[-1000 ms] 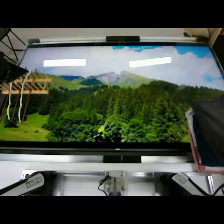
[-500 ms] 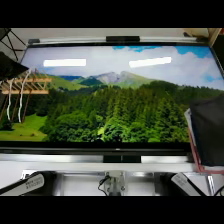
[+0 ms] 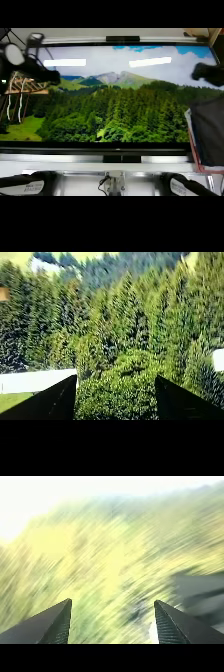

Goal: Fold the shirts.

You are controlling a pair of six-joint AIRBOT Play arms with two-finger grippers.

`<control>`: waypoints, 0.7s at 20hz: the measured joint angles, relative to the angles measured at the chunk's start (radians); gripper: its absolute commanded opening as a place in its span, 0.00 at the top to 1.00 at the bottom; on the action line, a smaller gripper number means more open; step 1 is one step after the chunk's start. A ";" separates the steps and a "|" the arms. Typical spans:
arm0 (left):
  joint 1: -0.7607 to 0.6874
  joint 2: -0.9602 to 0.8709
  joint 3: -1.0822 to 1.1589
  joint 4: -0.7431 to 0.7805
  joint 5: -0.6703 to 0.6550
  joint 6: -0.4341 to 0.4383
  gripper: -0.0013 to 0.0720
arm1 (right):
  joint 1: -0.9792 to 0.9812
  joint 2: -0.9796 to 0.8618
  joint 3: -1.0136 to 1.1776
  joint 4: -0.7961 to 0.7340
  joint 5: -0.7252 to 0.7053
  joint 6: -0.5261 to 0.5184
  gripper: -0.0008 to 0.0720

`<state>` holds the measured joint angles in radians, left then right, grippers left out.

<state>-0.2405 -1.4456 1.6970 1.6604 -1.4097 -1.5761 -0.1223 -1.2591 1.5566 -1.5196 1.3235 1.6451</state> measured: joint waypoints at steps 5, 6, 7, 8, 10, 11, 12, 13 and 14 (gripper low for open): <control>-0.132 -0.021 -0.073 0.026 -0.022 -0.072 0.20 | 0.114 -0.098 0.009 0.085 0.172 0.016 0.11; -0.143 -0.023 -0.079 0.013 -0.019 -0.081 0.20 | 0.124 -0.107 0.009 0.088 0.187 0.016 0.11; -0.150 -0.025 -0.084 0.012 -0.012 -0.088 0.20 | 0.130 -0.111 0.009 0.094 0.196 0.015 0.11; -0.155 -0.026 -0.087 0.010 -0.008 -0.093 0.20 | 0.136 -0.116 0.010 0.098 0.205 0.014 0.11; -0.164 -0.030 -0.091 -0.008 0.002 -0.098 0.20 | 0.143 -0.120 0.010 0.105 0.214 0.012 0.11; -0.167 -0.031 -0.092 -0.009 0.005 -0.100 0.20 | 0.145 -0.122 0.010 0.108 0.217 0.012 0.11; -0.167 -0.032 -0.092 -0.013 0.007 -0.101 0.20 | 0.147 -0.124 0.010 0.108 0.220 0.012 0.11; -0.168 -0.035 -0.093 -0.014 0.008 -0.103 0.20 | 0.147 -0.124 0.010 0.108 0.223 0.011 0.11; -0.169 -0.035 -0.094 -0.015 0.009 -0.104 0.20 | 0.148 -0.124 0.010 0.109 0.223 0.011 0.11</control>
<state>-0.4095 -1.4807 1.6028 1.6451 -1.4010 -1.6802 0.0254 -1.3830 1.5665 -1.4101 1.5467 1.6566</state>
